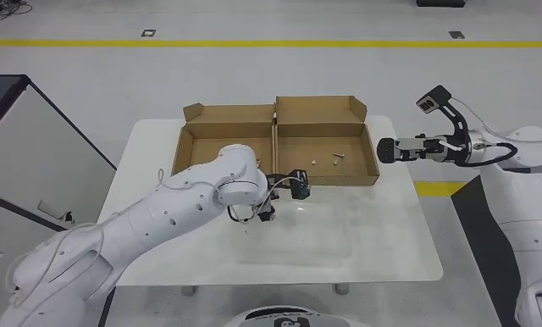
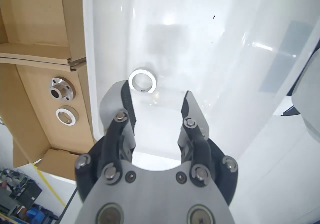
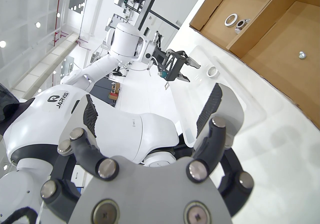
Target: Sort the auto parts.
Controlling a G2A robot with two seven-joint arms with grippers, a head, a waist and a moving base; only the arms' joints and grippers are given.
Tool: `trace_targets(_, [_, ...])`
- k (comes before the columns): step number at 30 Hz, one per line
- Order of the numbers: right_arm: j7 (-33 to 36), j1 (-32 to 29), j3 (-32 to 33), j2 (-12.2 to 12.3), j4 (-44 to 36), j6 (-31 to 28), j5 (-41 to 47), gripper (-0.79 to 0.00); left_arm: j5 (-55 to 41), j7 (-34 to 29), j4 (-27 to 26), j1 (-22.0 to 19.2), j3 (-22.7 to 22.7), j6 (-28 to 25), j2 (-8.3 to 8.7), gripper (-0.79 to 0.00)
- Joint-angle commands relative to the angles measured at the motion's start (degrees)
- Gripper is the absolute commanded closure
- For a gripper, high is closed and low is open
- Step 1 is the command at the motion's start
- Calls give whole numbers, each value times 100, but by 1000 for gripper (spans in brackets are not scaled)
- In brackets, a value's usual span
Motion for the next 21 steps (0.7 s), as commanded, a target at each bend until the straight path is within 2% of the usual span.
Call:
trace_targets(1, [0,0,0,0,0,0,0,-785,76,-1,116,-36,102,1,-31,-219])
trace_targets(4, [0,0,0,0,0,0,0,-785,256,-6,318,-57,240,22,-109,-240])
trace_targets(16, [0,0,0,0,0,0,0,-785,544,142,994,-191,670,78,-551,-243])
trace_targets(21, [0,0,0,0,0,0,0,-785,635,126,1217,-244,739,149,-694,-206])
